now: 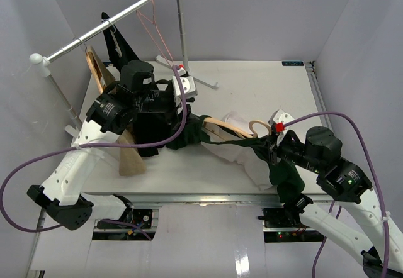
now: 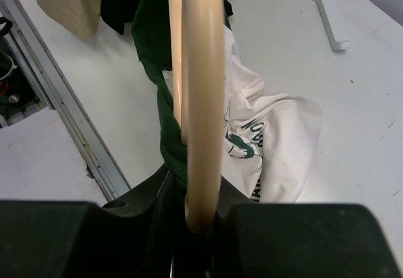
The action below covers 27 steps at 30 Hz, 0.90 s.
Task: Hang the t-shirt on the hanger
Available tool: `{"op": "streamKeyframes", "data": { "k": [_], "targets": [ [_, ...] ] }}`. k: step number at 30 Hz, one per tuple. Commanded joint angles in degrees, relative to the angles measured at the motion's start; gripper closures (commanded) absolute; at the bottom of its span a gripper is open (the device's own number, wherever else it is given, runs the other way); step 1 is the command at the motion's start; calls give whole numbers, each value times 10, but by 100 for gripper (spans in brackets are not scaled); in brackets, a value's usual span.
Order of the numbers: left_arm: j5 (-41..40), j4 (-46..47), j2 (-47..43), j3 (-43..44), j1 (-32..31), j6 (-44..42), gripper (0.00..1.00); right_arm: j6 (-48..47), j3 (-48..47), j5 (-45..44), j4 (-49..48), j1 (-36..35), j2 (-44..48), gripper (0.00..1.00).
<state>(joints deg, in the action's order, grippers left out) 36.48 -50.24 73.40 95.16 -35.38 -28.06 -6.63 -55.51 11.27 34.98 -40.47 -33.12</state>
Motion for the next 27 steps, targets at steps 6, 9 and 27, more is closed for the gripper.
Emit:
{"op": "streamKeyframes", "data": {
  "k": [6,9,27],
  "targets": [
    [28,14,-72,-121,0,-110,25,-1,-28,5,-25,2,15,92],
    [14,13,-67,-138,0,-110,23,-1,-34,12,-25,2,15,92],
    [29,95,-31,-182,1,-159,38,-4,-29,49,-25,3,24,92]
  ]
}}
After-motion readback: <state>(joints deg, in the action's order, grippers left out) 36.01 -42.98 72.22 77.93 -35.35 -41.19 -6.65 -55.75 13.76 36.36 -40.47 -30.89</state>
